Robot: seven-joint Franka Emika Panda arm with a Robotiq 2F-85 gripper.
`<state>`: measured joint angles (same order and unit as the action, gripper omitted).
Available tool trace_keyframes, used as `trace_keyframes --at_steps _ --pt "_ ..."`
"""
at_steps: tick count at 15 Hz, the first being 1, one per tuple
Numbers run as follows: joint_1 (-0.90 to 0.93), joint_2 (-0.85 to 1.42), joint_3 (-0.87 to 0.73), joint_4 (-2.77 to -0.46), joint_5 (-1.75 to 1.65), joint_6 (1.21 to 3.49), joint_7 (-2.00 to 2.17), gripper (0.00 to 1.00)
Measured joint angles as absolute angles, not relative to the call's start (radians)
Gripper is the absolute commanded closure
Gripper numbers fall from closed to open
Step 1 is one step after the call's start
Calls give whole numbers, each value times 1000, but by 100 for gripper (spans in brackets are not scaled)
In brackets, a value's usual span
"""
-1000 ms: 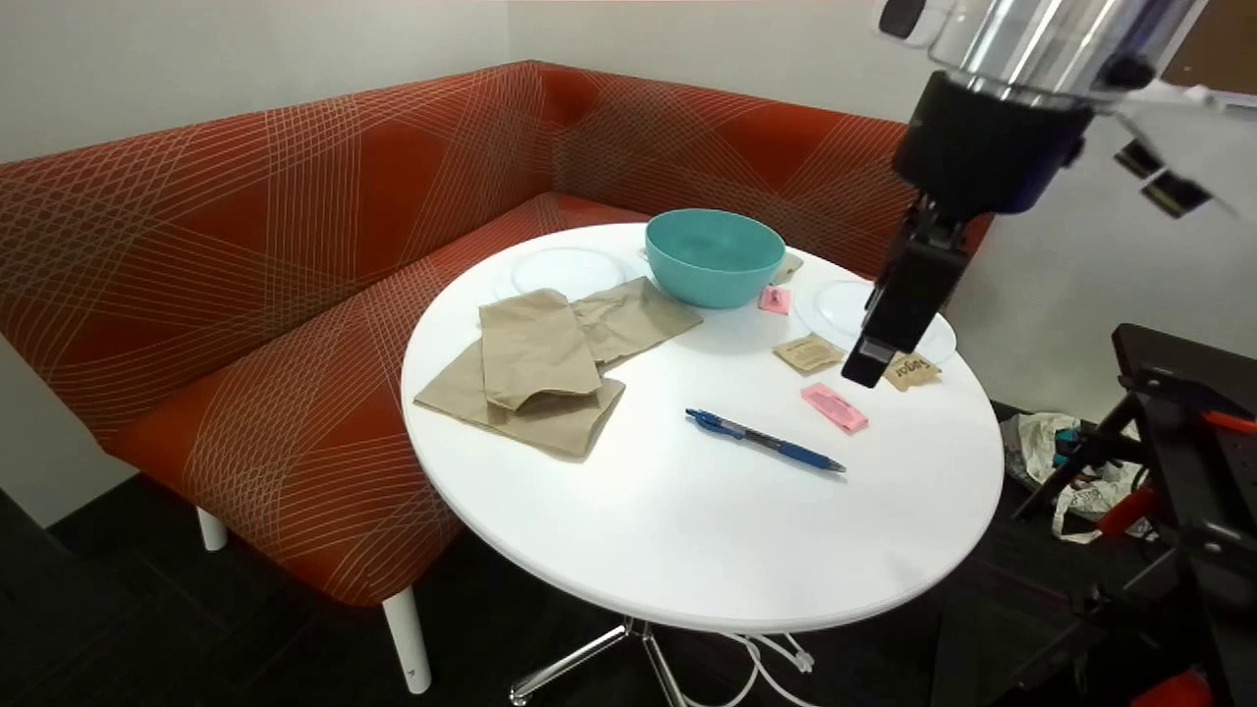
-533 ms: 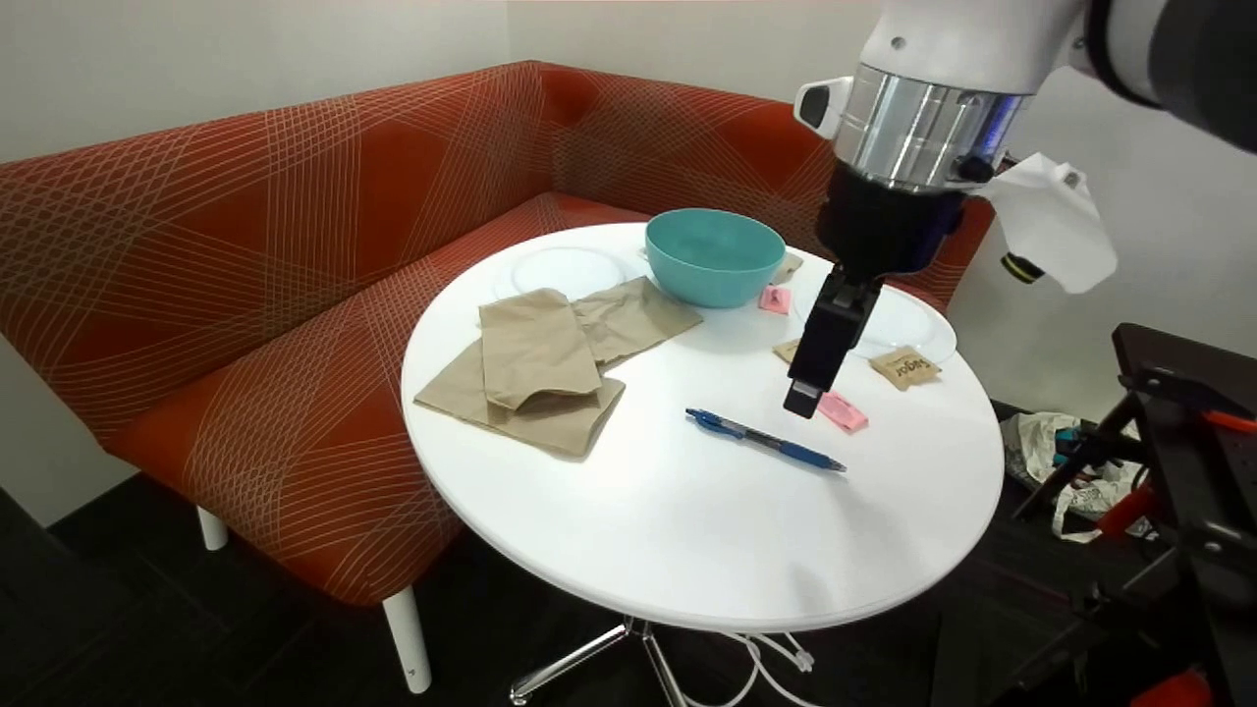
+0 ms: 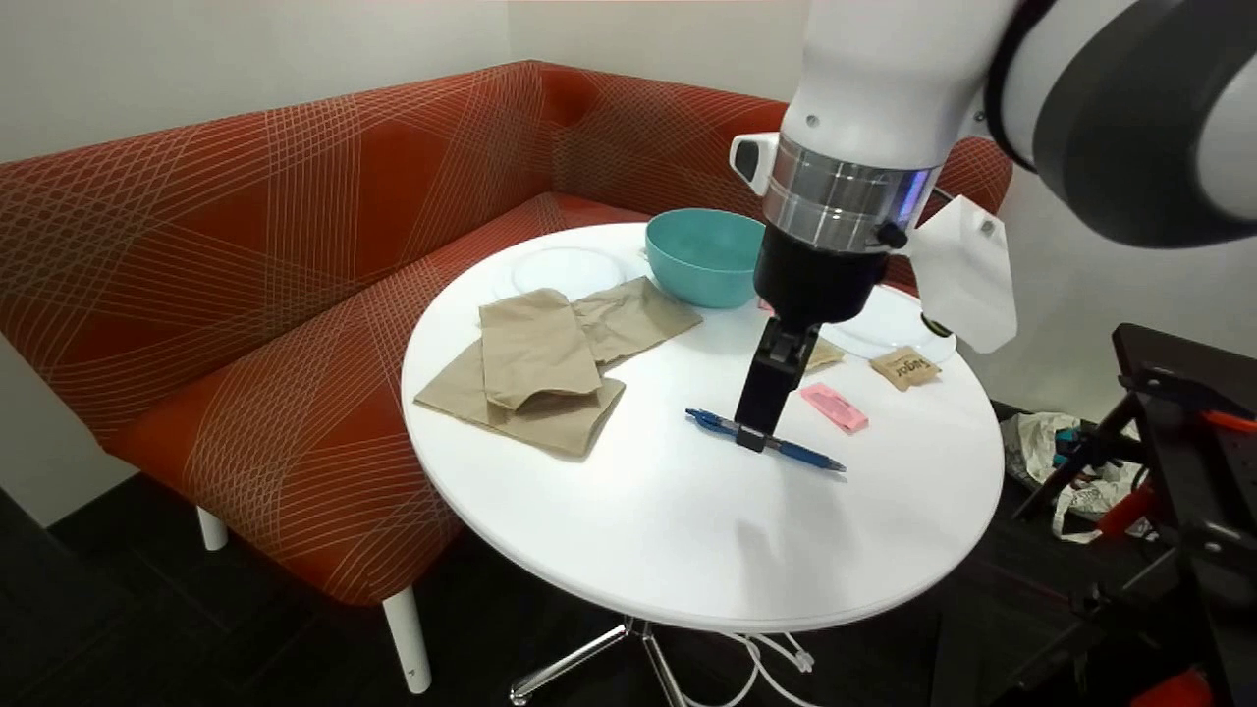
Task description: Put the pen in the bowl
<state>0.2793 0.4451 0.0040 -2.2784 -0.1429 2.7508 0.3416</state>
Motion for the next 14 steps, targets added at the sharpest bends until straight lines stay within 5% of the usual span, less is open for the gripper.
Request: trace_keyframes --at_steps 8,9,14 --pt "320 562 -42 -2158 -143 2735 342 0" --pt "324 571 -47 -2148 -143 2733 342 25" --pt "328 600 -53 -2116 -143 2730 342 58"
